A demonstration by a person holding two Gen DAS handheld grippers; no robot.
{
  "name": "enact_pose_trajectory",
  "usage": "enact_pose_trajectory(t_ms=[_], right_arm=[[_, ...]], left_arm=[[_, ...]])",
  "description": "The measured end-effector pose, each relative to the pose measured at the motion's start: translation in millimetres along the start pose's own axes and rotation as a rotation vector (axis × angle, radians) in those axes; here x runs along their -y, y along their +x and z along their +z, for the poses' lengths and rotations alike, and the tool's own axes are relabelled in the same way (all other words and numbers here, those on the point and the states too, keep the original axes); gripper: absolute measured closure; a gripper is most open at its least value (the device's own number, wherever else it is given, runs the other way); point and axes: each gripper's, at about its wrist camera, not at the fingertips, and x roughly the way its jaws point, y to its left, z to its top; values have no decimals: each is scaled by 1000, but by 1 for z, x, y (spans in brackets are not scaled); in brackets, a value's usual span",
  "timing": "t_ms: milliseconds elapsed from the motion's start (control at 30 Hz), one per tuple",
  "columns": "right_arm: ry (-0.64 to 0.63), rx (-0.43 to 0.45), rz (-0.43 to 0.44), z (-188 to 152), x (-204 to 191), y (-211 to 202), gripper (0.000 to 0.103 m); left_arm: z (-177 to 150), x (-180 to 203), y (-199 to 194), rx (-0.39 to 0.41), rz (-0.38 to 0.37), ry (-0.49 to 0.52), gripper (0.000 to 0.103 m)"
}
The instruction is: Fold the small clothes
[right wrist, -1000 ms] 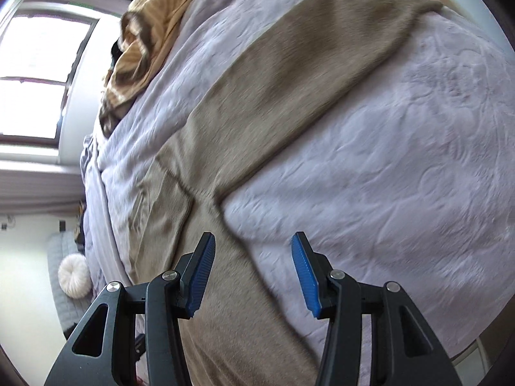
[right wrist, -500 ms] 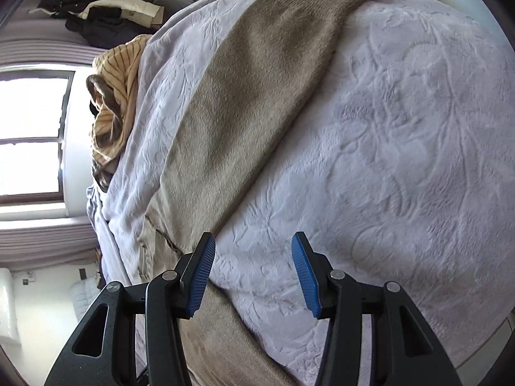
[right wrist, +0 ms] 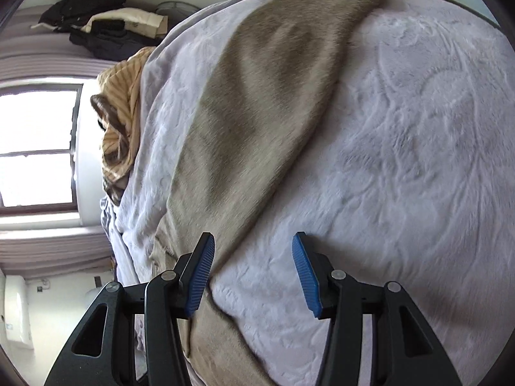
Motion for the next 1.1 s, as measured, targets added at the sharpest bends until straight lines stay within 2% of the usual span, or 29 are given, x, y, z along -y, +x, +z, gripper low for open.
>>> enact_pose_trajectory(t_ms=[133, 233, 367, 467, 567, 633, 733, 833, 900, 1000, 1100], right_arm=[[28, 51, 26, 17, 14, 4, 49], [48, 113, 55, 35, 16, 5, 49], [88, 175, 110, 57, 15, 8, 50], [121, 163, 214, 63, 7, 13, 97], [43, 141, 301, 61, -23, 15, 97], [-69, 105, 344, 53, -56, 18, 97], [-285, 24, 383, 29, -121, 32, 97], [-534, -82, 385, -18, -187, 61, 97], [-701, -171, 368, -63, -225, 91, 97], [-900, -312, 318, -136, -259, 144, 97], [-1032, -452, 225, -201, -266, 200, 97]], left_arm=[[9, 13, 20, -3, 6, 19, 1], [17, 22, 30, 5, 43, 49, 1], [26, 21, 42, -10, 9, 42, 1], [28, 12, 39, 19, 1, 16, 1], [30, -5, 28, 62, 13, -9, 1], [30, -23, 18, 104, 32, -30, 1], [29, -53, 6, 157, 54, -64, 1], [27, -87, -2, 188, 78, -119, 1], [25, -114, -4, 199, 89, -171, 1], [18, -145, -1, 203, 100, -240, 1], [4, -184, 3, 194, 86, -322, 1]])
